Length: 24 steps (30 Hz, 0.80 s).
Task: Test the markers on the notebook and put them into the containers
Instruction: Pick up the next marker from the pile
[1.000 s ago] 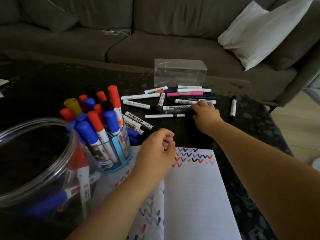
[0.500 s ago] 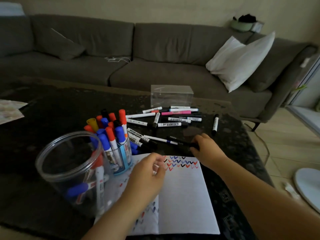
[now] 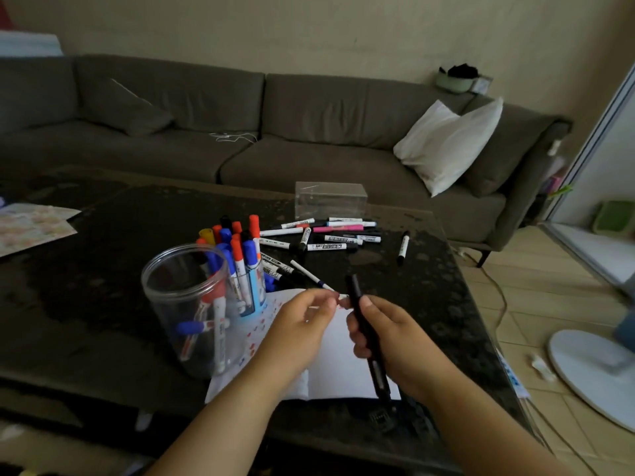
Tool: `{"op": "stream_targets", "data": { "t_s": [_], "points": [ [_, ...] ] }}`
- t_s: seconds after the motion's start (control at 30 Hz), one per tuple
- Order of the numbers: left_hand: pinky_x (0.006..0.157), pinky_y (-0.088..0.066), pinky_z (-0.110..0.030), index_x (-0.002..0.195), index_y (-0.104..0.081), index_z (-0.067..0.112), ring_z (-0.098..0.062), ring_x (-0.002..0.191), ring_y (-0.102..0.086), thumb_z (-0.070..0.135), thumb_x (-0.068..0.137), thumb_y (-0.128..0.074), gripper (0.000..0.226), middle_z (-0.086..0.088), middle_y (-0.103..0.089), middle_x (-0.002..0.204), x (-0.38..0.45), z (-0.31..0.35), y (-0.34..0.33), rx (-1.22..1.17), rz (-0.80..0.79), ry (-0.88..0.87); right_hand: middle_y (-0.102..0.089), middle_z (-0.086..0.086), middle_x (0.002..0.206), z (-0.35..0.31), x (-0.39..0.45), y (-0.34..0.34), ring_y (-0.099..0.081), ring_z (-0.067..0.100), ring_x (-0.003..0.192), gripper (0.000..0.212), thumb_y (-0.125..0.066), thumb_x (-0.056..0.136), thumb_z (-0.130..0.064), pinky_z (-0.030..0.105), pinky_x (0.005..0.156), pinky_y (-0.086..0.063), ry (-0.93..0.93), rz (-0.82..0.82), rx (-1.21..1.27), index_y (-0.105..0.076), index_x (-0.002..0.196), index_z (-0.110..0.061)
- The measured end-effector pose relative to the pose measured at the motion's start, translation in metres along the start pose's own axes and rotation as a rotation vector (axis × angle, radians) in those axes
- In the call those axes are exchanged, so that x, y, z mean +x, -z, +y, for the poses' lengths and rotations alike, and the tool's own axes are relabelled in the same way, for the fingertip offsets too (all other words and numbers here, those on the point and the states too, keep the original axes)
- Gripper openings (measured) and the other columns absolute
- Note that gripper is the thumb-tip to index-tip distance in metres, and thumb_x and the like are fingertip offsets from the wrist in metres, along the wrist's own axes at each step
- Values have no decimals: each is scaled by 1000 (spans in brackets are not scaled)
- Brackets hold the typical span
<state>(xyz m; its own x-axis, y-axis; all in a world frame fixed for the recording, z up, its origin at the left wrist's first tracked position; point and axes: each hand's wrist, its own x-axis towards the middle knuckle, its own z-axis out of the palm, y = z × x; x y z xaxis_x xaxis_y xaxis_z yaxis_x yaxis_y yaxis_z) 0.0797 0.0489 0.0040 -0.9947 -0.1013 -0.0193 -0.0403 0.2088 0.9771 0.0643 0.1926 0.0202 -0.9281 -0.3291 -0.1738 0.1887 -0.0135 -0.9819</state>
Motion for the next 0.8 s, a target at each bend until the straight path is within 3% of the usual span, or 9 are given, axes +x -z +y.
{"op": "stream_targets", "data": {
  "t_s": [0.07, 0.13, 0.27, 0.37, 0.5, 0.6, 0.7, 0.73, 0.8],
  "points": [
    [91, -48, -41, 102, -68, 29, -14, 86, -63, 38, 95, -47, 24, 9, -65, 84, -8, 5, 0, -209, -80, 72, -49, 3, 64, -2, -12, -10, -39, 8, 51, 37, -33, 103, -26, 19, 46, -33, -96, -100, 160, -60, 99, 0],
    [81, -49, -40, 97, -72, 20, -15, 62, -60, 32, 96, -44, 30, 0, -57, 70, -15, 10, 2, -423, -184, 120, -45, 4, 61, -3, -22, -17, -34, 7, 48, 38, -34, 101, -31, 16, 40, -28, -167, -208, 327, -57, 91, -2],
    [63, -57, -31, 93, -68, 8, -16, 68, -67, 26, 89, -46, 29, -16, -68, 95, -31, 19, 7, -754, -312, 151, -44, 4, 60, 0, -35, -25, -34, 4, 44, 39, -41, 91, -34, 12, 35, -30, -238, -322, 569, -62, 84, -1],
    [49, -54, -24, 91, -60, 3, -13, 57, -67, 22, 95, -40, 27, -16, -70, 87, -38, 21, 7, -793, -289, 148, -43, 2, 61, 1, -41, -30, -34, 4, 46, 37, -42, 91, -31, 12, 37, -30, -212, -352, 561, -63, 83, -1],
    [45, -47, -18, 85, -60, 4, -8, 40, -55, 19, 96, -41, 26, -10, -72, 83, -39, 21, 5, -666, -201, 108, -39, -3, 56, 4, -42, -36, -27, 3, 45, 33, -32, 102, -28, 13, 39, -24, -78, -239, 284, -50, 84, -6],
    [56, -49, -18, 87, -62, 4, -10, 60, -65, 16, 97, -43, 25, -7, -74, 82, -36, 17, -1, -585, -87, 114, -41, -1, 60, 10, -40, -37, -33, 6, 49, 27, -36, 102, -23, 15, 45, -28, 51, -74, -123, -53, 89, -6],
    [76, -47, -24, 82, -62, 9, -15, 83, -69, 19, 96, -48, 22, -3, -74, 80, -26, 14, 1, -561, 114, 180, -44, -9, 63, 26, -38, -34, -40, 6, 56, 19, -42, 100, -29, 16, 50, -31, 240, 60, -868, -50, 89, -15],
    [76, -44, -22, 80, -61, 11, -11, 83, -69, 20, 96, -50, 21, -2, -73, 81, -23, 13, 4, -547, 163, 183, -44, -9, 65, 31, -40, -32, -40, 7, 57, 22, -42, 100, -31, 20, 51, -30, 238, 83, -952, -48, 85, -16],
    [79, -43, -23, 80, -62, 15, -8, 86, -69, 22, 94, -54, 18, 2, -73, 84, -19, 11, 10, -483, 205, 168, -51, -6, 68, 40, -41, -27, -46, 10, 61, 26, -43, 99, -34, 26, 57, -35, 164, 115, -890, -53, 85, -15]
  ]
}}
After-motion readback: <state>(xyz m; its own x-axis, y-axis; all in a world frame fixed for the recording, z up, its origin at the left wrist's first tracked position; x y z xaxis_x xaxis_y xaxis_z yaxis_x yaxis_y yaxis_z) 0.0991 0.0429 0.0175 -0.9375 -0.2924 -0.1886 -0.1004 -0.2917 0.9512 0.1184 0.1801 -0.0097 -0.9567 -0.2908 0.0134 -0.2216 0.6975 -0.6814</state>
